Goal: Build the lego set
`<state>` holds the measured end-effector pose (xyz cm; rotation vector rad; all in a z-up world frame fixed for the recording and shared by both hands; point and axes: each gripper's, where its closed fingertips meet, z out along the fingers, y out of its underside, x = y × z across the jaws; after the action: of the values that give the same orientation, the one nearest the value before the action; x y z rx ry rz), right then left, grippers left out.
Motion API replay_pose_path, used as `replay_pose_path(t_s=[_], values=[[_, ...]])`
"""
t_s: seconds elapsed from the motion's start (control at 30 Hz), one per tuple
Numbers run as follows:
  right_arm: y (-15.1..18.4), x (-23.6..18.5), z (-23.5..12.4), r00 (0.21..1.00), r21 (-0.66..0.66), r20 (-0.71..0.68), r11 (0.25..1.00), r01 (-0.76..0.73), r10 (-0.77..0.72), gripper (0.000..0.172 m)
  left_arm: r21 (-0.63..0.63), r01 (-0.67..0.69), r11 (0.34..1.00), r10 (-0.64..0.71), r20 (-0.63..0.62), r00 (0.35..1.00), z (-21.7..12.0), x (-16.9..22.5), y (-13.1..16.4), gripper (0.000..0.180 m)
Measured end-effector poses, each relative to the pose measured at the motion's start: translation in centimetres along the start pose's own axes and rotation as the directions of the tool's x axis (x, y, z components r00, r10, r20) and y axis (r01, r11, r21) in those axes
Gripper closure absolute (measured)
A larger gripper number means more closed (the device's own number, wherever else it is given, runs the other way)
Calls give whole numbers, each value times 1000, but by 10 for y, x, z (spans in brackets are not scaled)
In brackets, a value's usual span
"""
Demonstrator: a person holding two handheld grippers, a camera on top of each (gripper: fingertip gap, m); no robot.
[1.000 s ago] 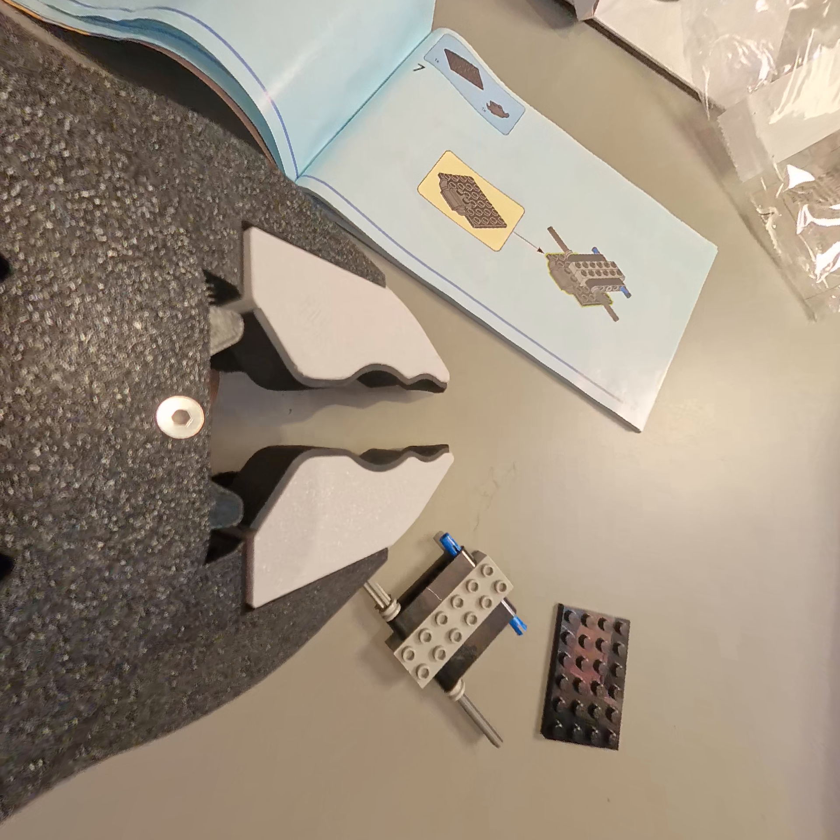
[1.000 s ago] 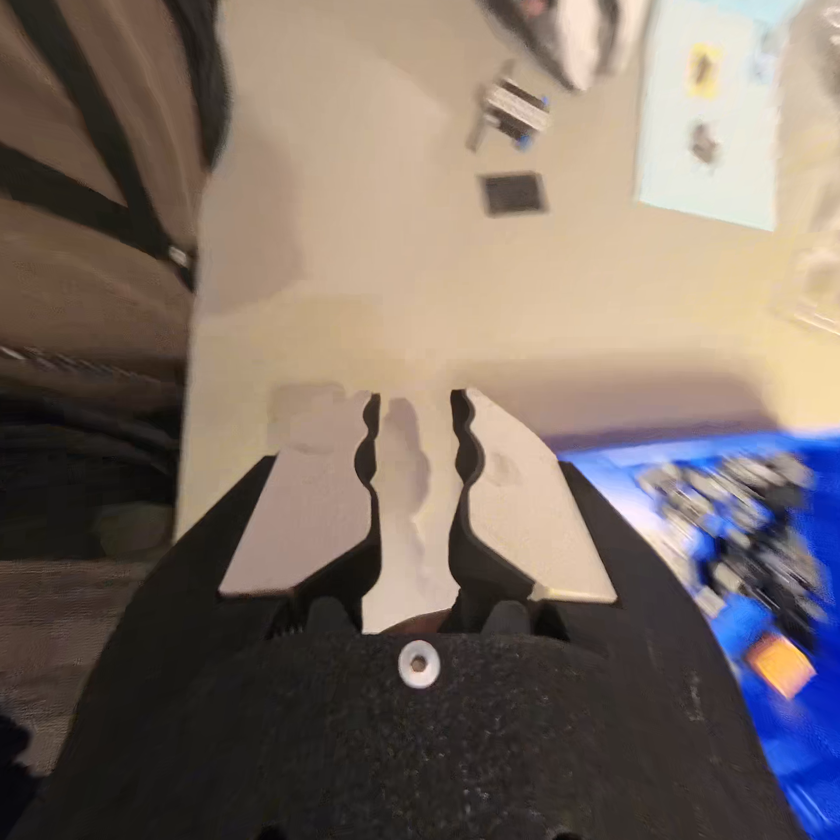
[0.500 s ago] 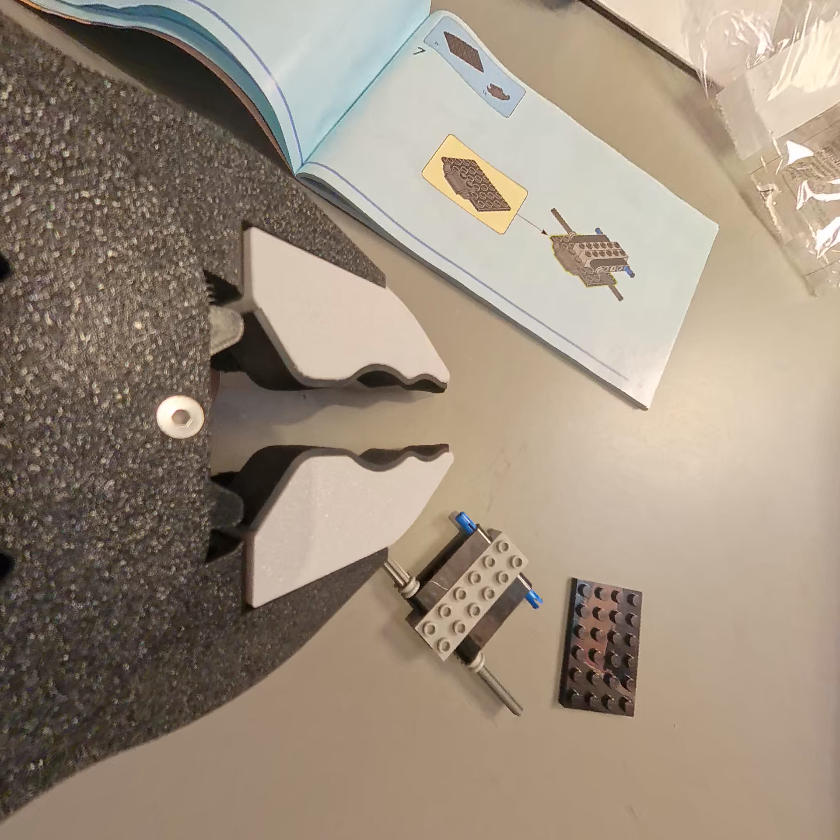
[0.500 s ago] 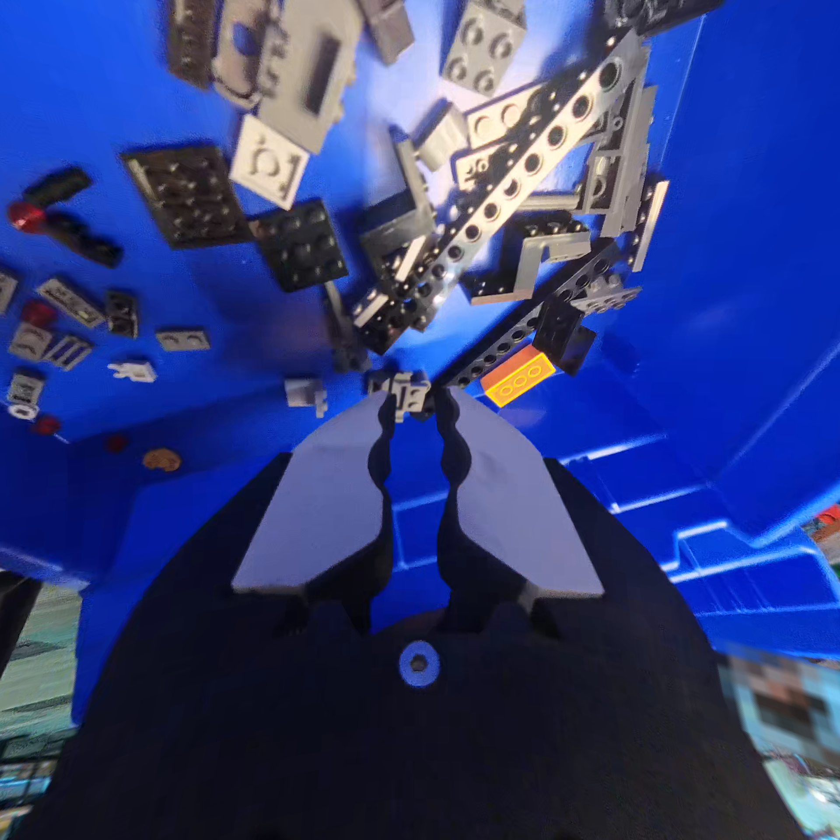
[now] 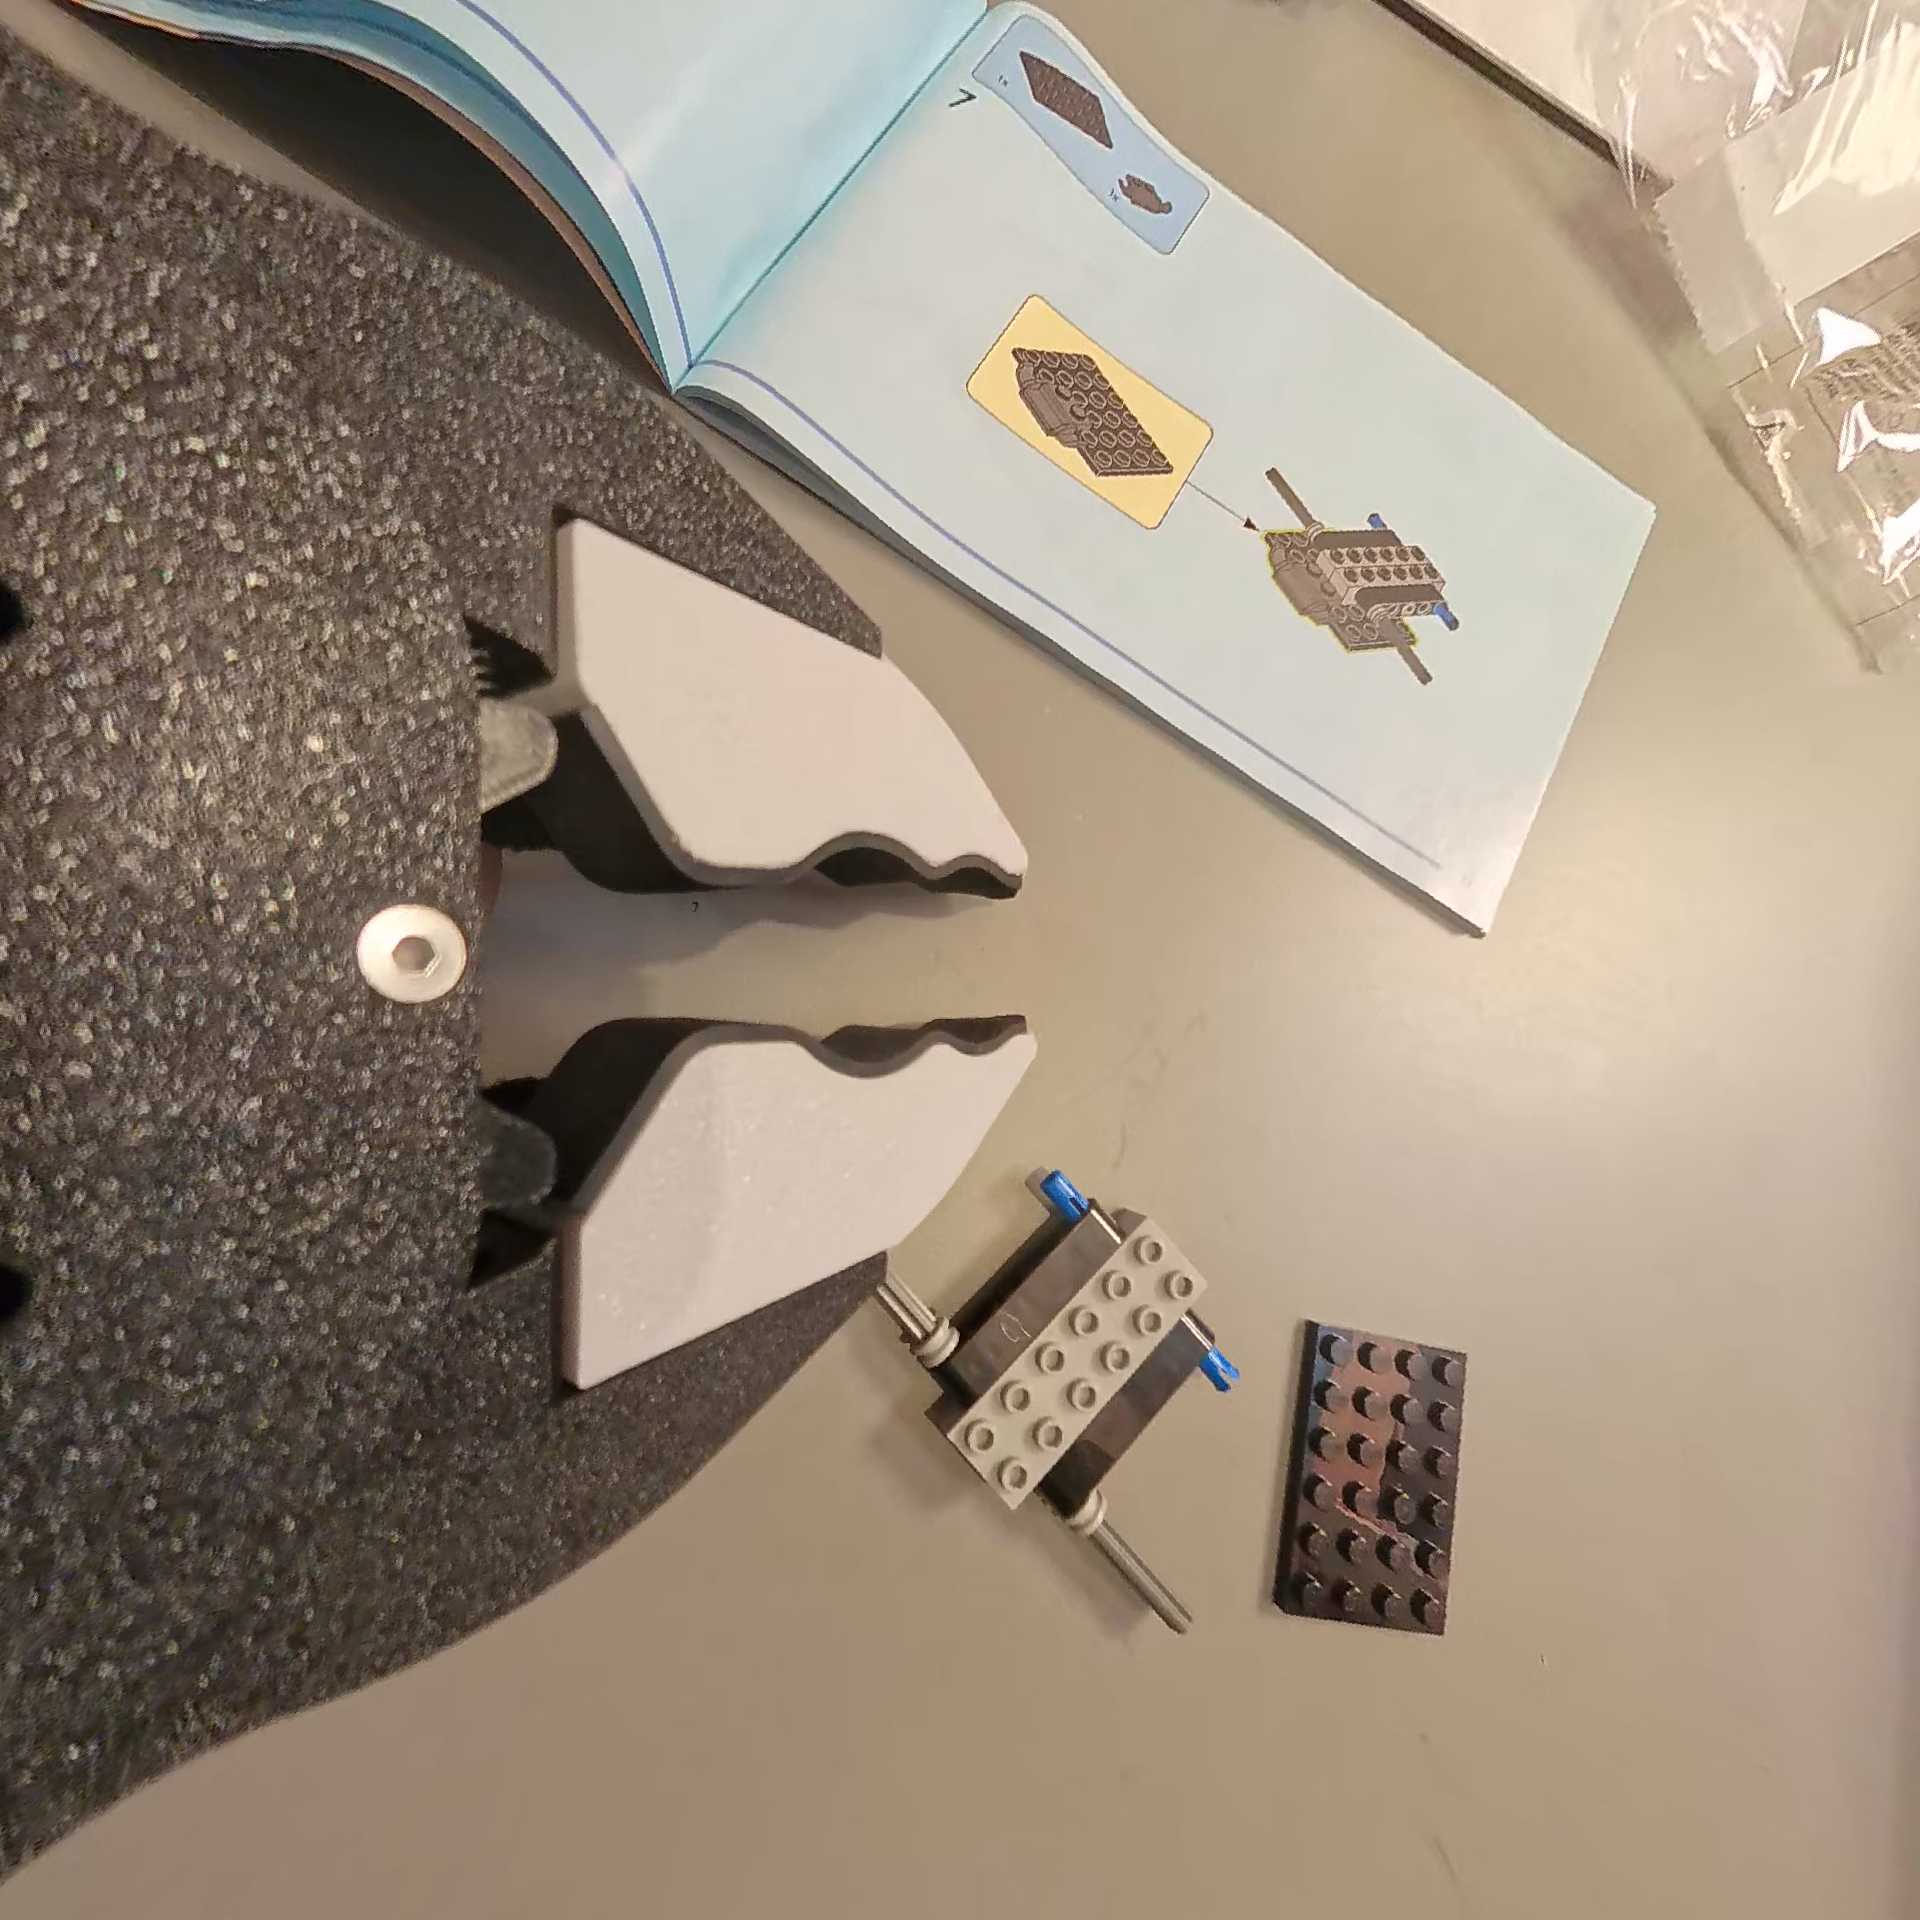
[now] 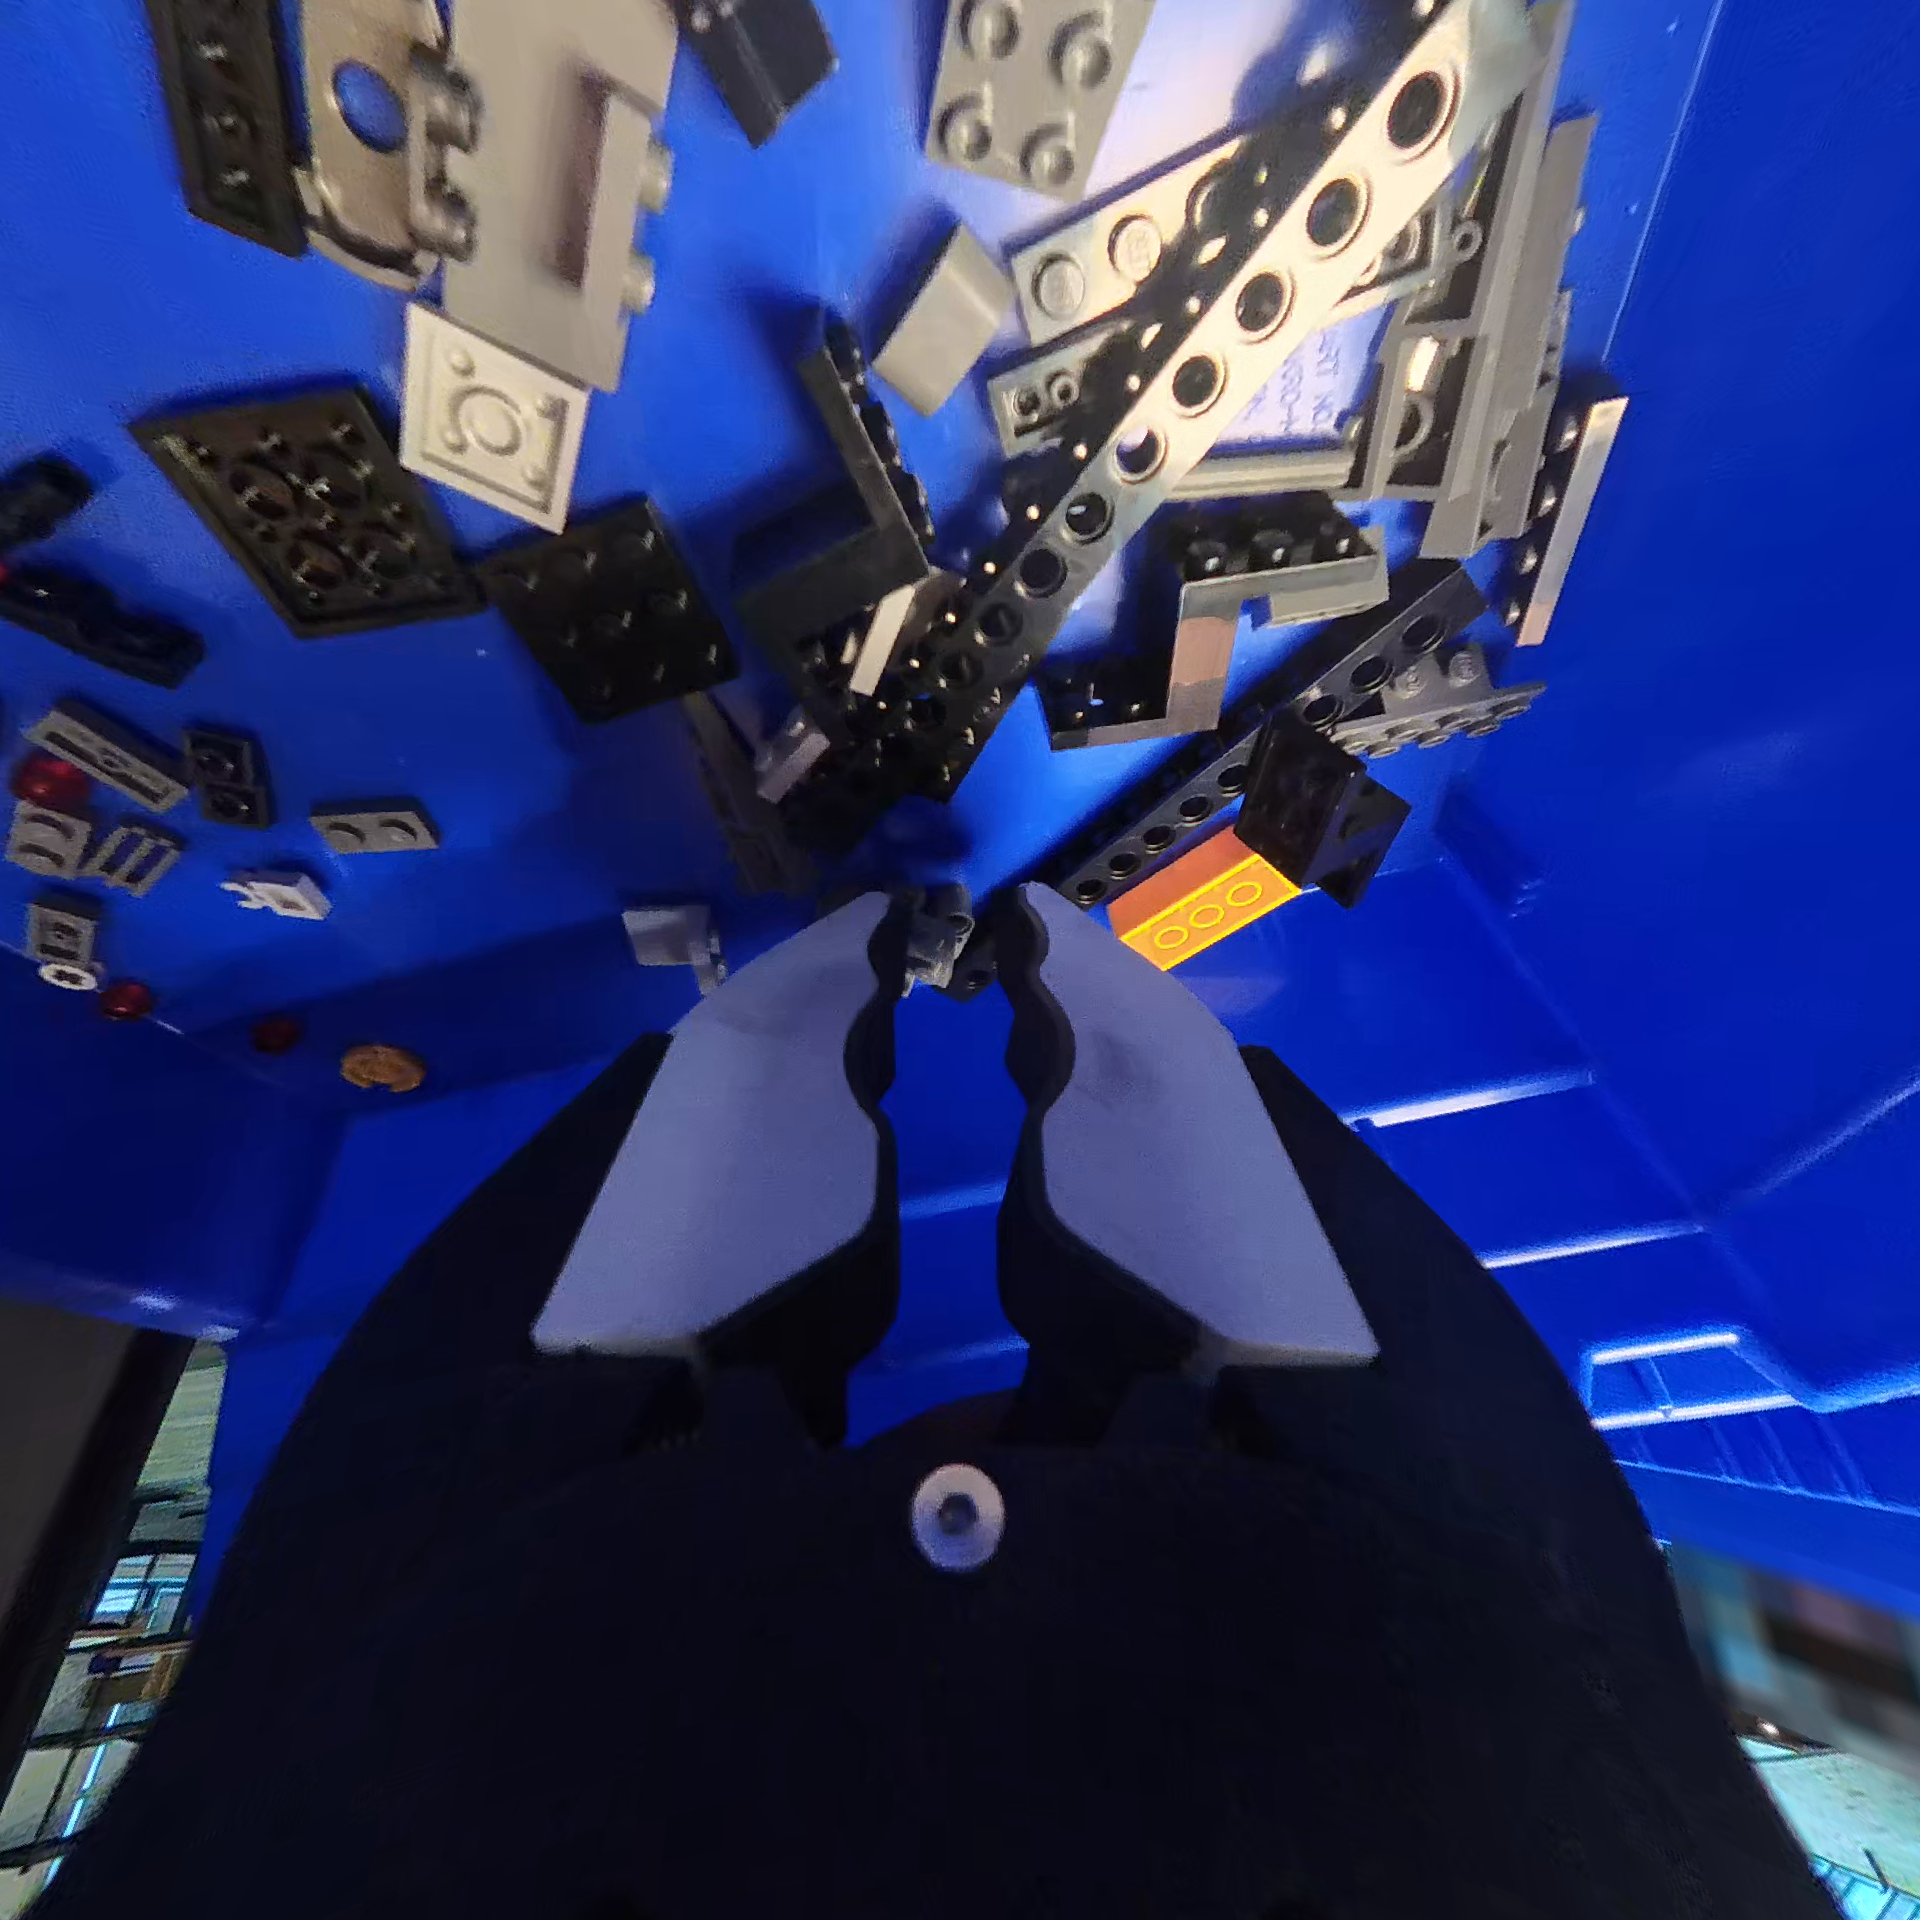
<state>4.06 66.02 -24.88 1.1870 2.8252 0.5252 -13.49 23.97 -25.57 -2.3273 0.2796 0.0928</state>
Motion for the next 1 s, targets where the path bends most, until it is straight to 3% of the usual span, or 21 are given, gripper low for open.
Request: replay_pose_path(t_s=[0.17, 0.57, 1.0], values=[[12, -2, 8, 999, -106, -16, 994, 29, -30, 154, 0, 0, 1000, 0, -1, 1000, 0, 0, 0, 158], [13, -4, 0, 999, -77, -28, 997, 28, -30, 158, 1, -3, 1000, 3, 2, 1000, 0, 0, 0, 158], [14, -3, 6, 996, -138, -39, 987, 77, -83, 158, 1, -2, 1000, 2, 2, 1000, 0, 0, 0, 158]])
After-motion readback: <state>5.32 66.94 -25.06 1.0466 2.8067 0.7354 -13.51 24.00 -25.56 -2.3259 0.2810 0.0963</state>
